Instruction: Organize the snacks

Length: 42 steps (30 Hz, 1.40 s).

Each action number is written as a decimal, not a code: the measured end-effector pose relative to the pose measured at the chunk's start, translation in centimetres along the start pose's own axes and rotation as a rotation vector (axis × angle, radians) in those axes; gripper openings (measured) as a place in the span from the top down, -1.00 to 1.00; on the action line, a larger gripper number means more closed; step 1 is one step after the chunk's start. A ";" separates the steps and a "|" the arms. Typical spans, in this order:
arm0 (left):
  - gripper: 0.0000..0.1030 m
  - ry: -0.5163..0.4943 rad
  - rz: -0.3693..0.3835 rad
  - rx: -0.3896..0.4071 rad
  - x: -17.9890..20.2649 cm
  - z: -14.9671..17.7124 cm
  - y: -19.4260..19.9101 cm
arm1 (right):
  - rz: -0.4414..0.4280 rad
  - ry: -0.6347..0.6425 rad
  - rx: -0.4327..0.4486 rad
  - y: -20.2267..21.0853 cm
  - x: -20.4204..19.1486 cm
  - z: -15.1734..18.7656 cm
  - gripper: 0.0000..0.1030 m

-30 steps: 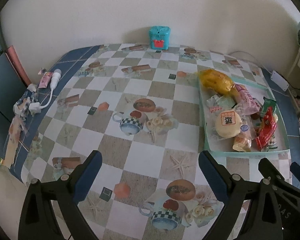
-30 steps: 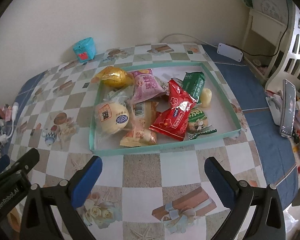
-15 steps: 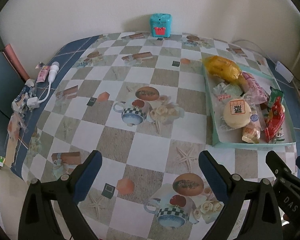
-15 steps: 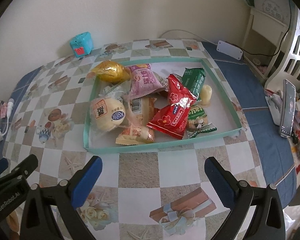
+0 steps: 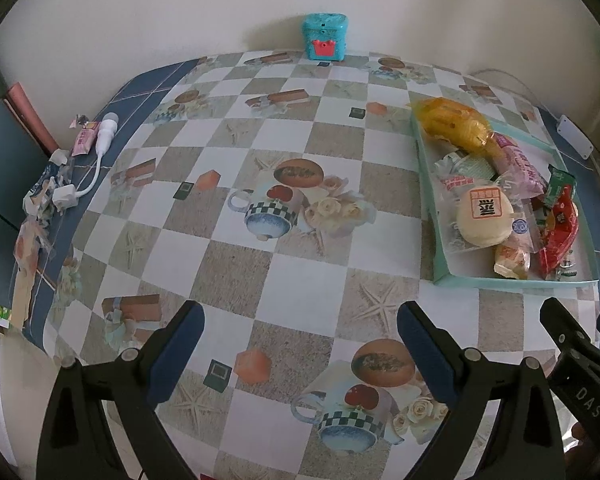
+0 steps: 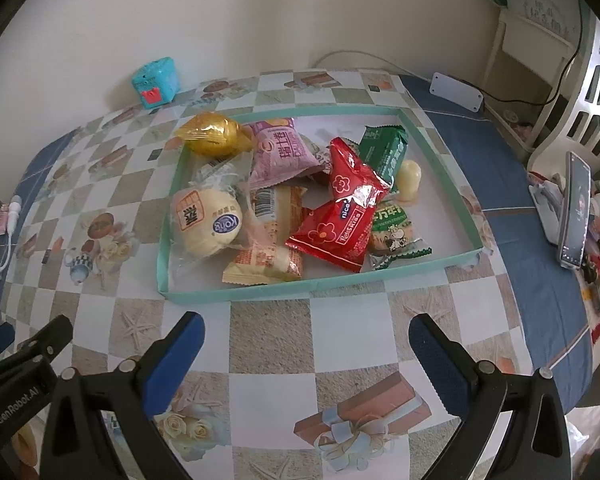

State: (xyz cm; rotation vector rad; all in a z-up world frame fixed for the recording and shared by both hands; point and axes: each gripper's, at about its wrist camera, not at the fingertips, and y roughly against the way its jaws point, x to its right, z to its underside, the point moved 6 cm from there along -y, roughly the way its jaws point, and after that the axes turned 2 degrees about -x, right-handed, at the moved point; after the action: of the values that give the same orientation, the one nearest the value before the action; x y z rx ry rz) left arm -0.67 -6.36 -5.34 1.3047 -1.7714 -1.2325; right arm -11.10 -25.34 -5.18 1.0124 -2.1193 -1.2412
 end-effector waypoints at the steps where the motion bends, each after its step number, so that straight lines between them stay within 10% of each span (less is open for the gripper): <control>1: -0.89 0.000 0.000 -0.001 0.0 0.0 0.0 | 0.001 -0.001 -0.001 0.0 0.0 0.0 -1.00; 42: -0.89 0.015 -0.005 -0.026 -0.3 0.3 -0.7 | 0.010 0.006 -0.034 -0.9 0.1 0.3 -1.00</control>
State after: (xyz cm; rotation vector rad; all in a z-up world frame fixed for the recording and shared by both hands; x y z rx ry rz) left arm -0.56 -6.06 -6.14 1.3008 -1.7367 -1.2409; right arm -11.05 -25.54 -6.14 0.9891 -2.0886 -1.2639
